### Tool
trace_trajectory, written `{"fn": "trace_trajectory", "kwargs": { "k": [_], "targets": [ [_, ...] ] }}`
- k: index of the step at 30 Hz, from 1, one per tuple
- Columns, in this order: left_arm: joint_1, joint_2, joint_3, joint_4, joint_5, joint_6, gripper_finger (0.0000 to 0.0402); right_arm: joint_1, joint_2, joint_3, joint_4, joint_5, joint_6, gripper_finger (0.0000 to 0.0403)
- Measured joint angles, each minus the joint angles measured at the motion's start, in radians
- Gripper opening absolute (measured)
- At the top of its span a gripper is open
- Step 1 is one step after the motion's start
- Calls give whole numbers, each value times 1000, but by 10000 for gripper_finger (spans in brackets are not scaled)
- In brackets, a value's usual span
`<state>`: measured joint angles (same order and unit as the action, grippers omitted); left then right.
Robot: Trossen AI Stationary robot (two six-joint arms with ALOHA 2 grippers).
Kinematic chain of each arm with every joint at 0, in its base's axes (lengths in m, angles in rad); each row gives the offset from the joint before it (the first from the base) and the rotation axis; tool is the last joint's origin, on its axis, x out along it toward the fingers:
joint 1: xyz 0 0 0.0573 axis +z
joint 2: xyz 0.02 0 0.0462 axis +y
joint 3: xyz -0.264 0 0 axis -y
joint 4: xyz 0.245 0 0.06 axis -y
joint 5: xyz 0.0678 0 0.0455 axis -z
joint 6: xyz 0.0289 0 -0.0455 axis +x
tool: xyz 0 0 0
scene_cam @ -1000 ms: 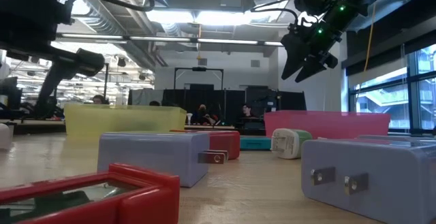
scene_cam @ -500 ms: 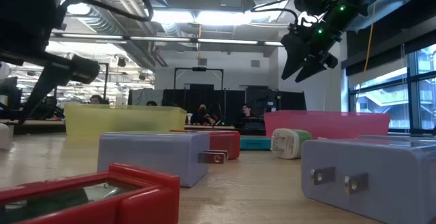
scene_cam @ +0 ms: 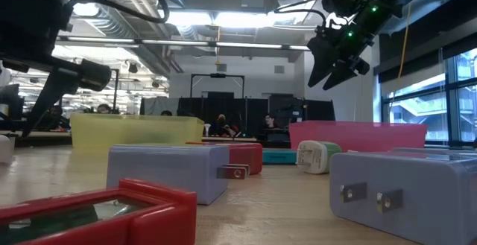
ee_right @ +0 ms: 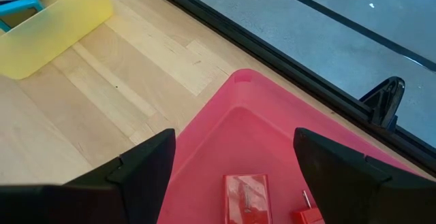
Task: Pick & Place Office items
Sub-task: Put the white charger adapter into the red bin
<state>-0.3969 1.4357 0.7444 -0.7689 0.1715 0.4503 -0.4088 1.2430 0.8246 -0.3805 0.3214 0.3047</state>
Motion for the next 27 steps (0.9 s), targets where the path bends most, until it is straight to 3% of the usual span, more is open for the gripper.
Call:
{"fn": "trace_trajectory", "kwargs": {
  "k": [13,21,27],
  "targets": [
    [31,5,-5,4,81,14,263,0,0,0,0,0,0,301],
    [33,72,0,6,145,27,263,0,0,0,0,0,0,301],
    [56,76,-1,6,133,40,263,0,0,0,0,0,0,301]
  ]
}}
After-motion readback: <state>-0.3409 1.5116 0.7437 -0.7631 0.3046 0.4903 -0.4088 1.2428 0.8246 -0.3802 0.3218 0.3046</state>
